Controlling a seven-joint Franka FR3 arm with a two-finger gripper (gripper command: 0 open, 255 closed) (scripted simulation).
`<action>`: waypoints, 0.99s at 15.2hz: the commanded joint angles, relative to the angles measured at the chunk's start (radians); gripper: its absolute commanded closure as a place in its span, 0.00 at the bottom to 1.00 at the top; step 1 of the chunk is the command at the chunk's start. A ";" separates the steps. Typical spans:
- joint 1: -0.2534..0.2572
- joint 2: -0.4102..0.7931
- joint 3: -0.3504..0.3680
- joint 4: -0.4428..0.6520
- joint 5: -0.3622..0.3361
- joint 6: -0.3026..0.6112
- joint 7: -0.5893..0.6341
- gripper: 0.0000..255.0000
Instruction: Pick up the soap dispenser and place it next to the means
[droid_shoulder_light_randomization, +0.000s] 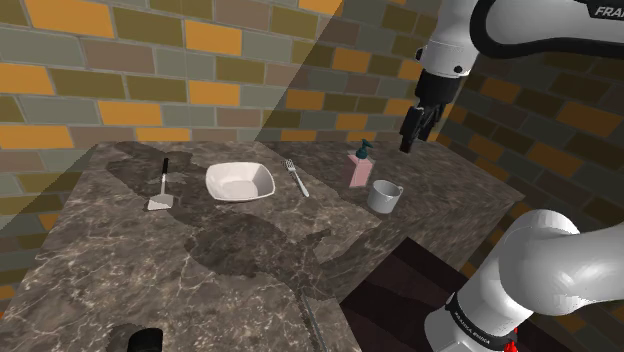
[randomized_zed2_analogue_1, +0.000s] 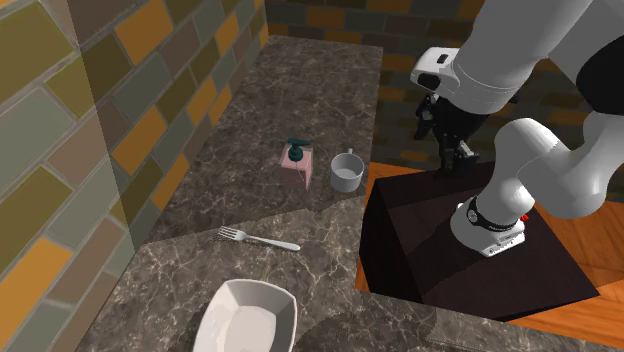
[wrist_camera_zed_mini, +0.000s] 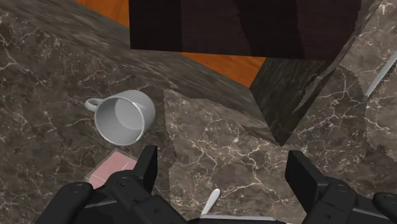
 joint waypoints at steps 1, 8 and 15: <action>0.000 0.000 0.000 0.000 0.000 0.000 0.000 0.00; -0.048 0.227 -0.103 0.072 -0.042 0.147 -0.072 0.00; -0.081 0.477 -0.195 0.203 -0.040 0.257 -0.149 0.00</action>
